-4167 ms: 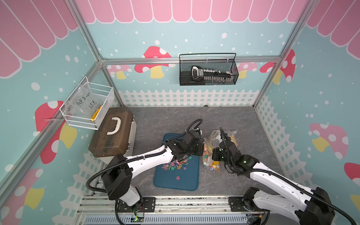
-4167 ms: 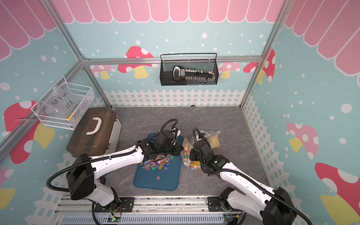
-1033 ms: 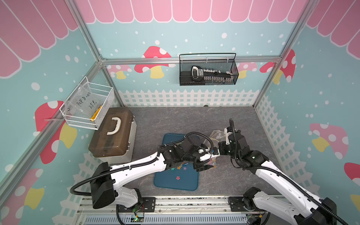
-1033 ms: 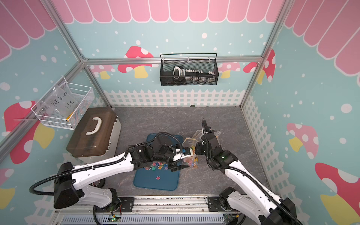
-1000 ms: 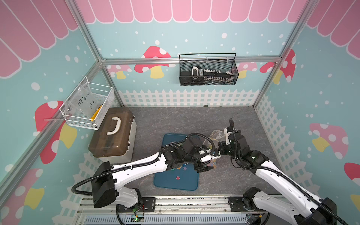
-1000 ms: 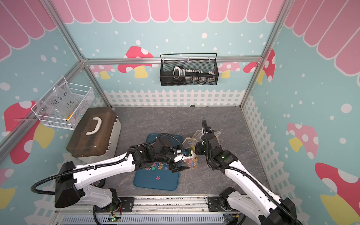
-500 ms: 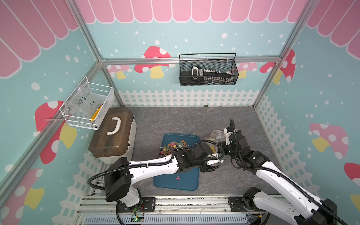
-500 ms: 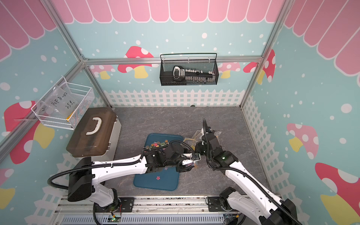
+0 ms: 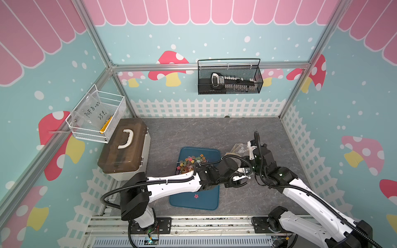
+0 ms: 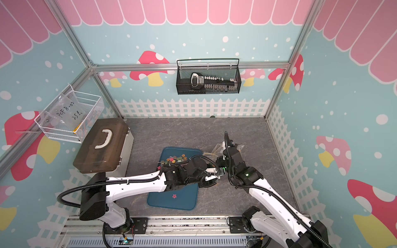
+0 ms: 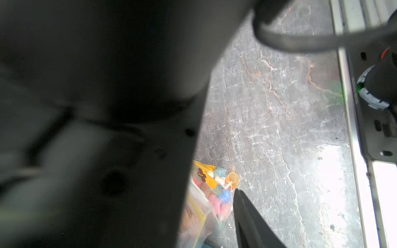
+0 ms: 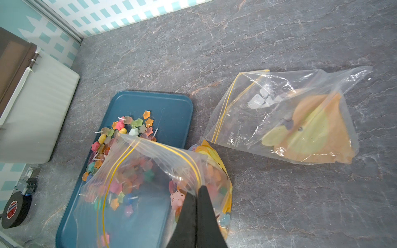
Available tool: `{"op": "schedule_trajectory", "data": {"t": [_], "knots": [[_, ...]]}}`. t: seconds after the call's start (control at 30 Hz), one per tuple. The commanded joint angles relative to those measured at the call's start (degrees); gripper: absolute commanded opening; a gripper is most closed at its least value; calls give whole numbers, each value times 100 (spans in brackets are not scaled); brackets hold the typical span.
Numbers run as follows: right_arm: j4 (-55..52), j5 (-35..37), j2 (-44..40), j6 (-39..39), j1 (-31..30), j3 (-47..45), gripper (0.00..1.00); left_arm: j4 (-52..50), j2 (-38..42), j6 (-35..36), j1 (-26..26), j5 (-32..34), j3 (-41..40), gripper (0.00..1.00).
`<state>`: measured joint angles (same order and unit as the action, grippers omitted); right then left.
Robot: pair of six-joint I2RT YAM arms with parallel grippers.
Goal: Pour candies out of the ziploc bag
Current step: Pick up the ziploc bag from the center of the board.
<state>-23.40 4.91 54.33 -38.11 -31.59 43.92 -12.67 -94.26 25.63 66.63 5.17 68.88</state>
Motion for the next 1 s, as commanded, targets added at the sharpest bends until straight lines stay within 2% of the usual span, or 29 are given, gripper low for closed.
{"op": "schedule_trajectory", "data": {"t": [0.0, 0.17, 0.27, 0.4, 0.53, 0.63, 0.77, 0.87, 0.97], "knots": [[44, 6, -115, 44, 32, -38, 0, -199, -130, 199, 42, 224, 170, 48], [36, 10, -142, 38, 36, -36, 0, -239, -166, 84, 43, 416, 163, 42], [34, 4, -150, 36, 39, -41, 0, -236, -163, -8, 44, 416, 161, 34], [37, 10, -150, 23, 40, -34, 0, -228, -170, -131, 52, 432, 221, 18], [28, 19, -165, 22, 42, -40, 0, -231, -146, -222, 52, 387, 248, 11], [28, 53, -194, 7, 47, -47, 0, -224, -98, -230, 53, 405, 235, 0], [20, 170, -245, -41, 53, -38, 1, -236, -16, -228, 52, 433, 216, 0], [-31, 305, -276, -98, 74, -22, 11, -299, 54, -504, 52, 466, 271, 0], [-92, 429, -334, -183, 114, 3, 26, -491, 90, -662, 13, 487, 457, 0]]}}
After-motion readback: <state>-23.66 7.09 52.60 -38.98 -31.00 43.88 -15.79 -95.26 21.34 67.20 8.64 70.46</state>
